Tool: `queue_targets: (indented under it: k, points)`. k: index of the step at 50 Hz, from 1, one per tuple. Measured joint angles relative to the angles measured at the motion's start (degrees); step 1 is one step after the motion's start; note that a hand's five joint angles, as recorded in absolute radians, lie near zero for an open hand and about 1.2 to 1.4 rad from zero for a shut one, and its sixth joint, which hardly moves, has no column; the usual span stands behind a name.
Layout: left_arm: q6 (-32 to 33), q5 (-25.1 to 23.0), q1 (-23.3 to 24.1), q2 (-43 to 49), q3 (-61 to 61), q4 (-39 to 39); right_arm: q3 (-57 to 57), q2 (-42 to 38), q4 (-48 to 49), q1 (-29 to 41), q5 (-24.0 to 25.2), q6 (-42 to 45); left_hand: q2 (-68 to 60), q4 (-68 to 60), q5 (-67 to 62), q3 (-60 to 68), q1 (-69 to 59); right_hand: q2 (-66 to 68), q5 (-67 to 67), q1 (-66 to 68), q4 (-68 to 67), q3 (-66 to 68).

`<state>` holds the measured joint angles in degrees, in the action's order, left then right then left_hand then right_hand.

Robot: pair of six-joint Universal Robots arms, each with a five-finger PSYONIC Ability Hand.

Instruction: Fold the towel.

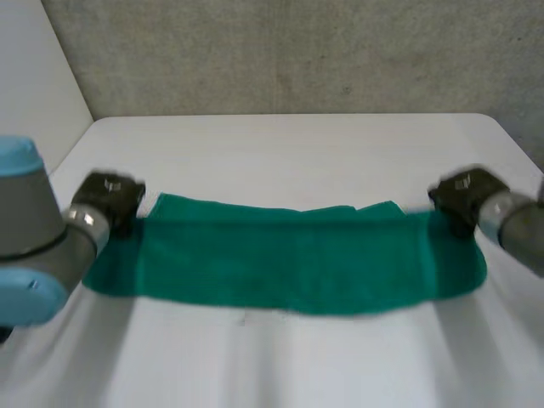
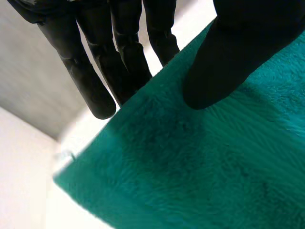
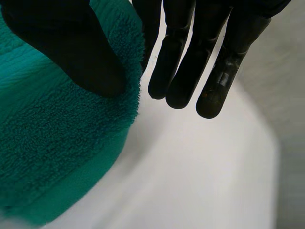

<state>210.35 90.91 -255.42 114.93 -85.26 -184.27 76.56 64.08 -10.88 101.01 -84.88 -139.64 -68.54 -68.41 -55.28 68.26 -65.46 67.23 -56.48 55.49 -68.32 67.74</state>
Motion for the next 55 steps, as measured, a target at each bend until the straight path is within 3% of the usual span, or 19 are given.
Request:
queue_targets:
  k: [9,15,18,28,31,39,43,46,50,52,53,55]
  points:
    - [2.9,1.5,2.2,1.0,23.2,-8.6,-24.6,0.6,11.9,3.1,-4.2,-10.1,0.0,0.0,0.0,0.0,0.0,0.0,0.0,0.0,0.0,0.2]
    - [3.0,4.4,2.3,-3.9,28.2,-18.5,-26.9,7.2,20.9,2.8,-4.6,-15.7,0.0,0.0,0.0,0.1,0.0,0.0,0.0,0.0,0.0,0.2]
    - [2.0,5.6,1.8,-6.7,25.8,-22.5,-21.1,11.4,26.1,2.5,-4.1,-17.9,0.0,0.0,0.0,0.1,0.0,0.0,0.0,0.0,0.0,0.2]
    - [-2.9,4.1,-0.5,-8.0,7.1,-23.1,-1.6,11.9,27.5,2.4,-1.3,-17.9,-0.1,0.0,0.0,0.1,0.0,0.0,0.0,0.0,0.0,0.2]
    - [-4.0,2.3,-0.8,-6.2,0.7,-23.1,5.0,9.5,27.4,2.3,0.9,-17.7,-0.1,0.0,0.0,0.1,0.0,0.0,0.0,0.0,0.0,0.2]
    - [-4.2,-0.5,-0.4,0.4,-6.9,-23.3,10.2,1.0,26.8,2.4,3.5,-17.2,-0.1,0.0,0.0,0.1,0.0,0.0,-0.1,0.0,0.0,0.2]
    - [-2.9,-1.1,0.1,4.0,-12.2,-22.4,10.8,-3.4,21.9,2.3,4.0,-13.6,-0.1,0.0,0.0,0.1,0.0,0.0,-0.1,0.0,0.0,0.2]
    - [-1.2,-0.9,0.0,2.4,-14.8,-20.2,10.6,-2.2,16.5,2.2,3.9,-9.9,-0.1,0.0,0.0,0.1,0.0,0.0,-0.1,0.0,0.0,0.2]
    - [3.7,-0.1,-0.4,-4.0,-19.9,-11.6,11.7,2.5,0.1,1.6,3.1,1.1,-0.1,0.0,0.0,0.1,0.0,0.0,-0.1,0.0,0.0,0.2]
    - [3.7,-0.1,-0.4,-4.0,-19.9,-11.6,11.7,2.5,0.1,1.6,3.1,1.1,-0.1,0.0,0.0,0.1,0.0,0.0,-0.1,0.0,0.0,0.2]
    - [6.8,0.8,-0.6,-8.5,-22.7,-4.0,13.3,5.3,-8.4,0.7,2.4,7.0,-0.1,0.0,0.0,0.1,0.0,0.0,-0.1,0.0,0.0,0.2]
    - [9.0,1.6,-0.6,-11.9,-24.6,2.7,15.6,7.9,-15.1,-0.7,1.6,12.8,-0.1,0.0,0.0,0.1,0.0,0.0,-0.1,0.0,0.0,0.2]
